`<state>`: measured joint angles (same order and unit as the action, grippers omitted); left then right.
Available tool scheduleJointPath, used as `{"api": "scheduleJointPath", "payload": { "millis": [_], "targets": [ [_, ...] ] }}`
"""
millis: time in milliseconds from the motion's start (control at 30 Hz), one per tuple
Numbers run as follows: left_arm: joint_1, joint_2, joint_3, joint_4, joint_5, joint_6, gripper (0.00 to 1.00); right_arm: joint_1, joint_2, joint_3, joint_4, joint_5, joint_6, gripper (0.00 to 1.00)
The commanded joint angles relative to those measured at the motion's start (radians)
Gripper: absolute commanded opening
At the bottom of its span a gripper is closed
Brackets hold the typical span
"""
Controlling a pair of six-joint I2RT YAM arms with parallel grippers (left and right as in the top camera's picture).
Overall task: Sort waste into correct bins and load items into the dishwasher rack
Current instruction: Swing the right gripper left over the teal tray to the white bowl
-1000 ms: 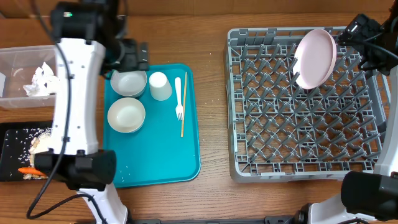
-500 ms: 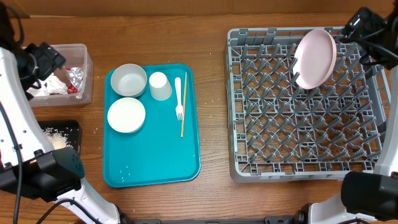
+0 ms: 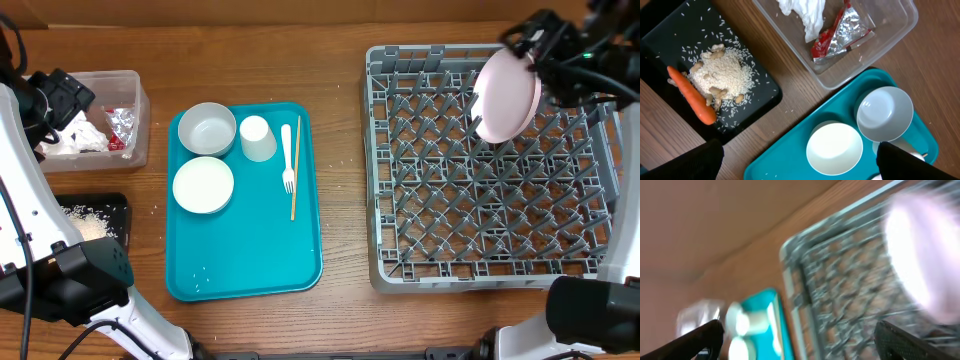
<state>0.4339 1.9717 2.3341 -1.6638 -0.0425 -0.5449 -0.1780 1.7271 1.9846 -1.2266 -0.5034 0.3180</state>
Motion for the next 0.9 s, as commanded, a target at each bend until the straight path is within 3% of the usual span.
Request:
{"api": "scheduleJointPath", "payload": {
  "millis": [0, 133, 400, 533, 867],
  "targets": [
    [0.01, 0.003, -0.005, 0.01, -0.019, -0.013, 1.0, 0.141, -0.004, 0.011, -0.039, -0.063, -0.083, 1.0],
    [0.052, 0.003, -0.005, 0.011, -0.016, -0.021, 1.0, 0.363, 0.017, 0.008, -0.066, 0.111, -0.083, 1.0],
    [0.117, 0.003, -0.005, 0.013, -0.02, -0.016, 1.0, 0.725, 0.154, 0.0, 0.013, 0.244, -0.064, 1.0],
    [0.116, 0.003, -0.005, 0.013, -0.019, -0.016, 1.0, 0.821, 0.238, 0.0, 0.098, 0.257, 0.024, 1.0],
    [0.116, 0.003, -0.005, 0.013, -0.019, -0.016, 1.0, 0.951, 0.443, 0.0, 0.226, 0.256, 0.054, 1.0]
  ]
}}
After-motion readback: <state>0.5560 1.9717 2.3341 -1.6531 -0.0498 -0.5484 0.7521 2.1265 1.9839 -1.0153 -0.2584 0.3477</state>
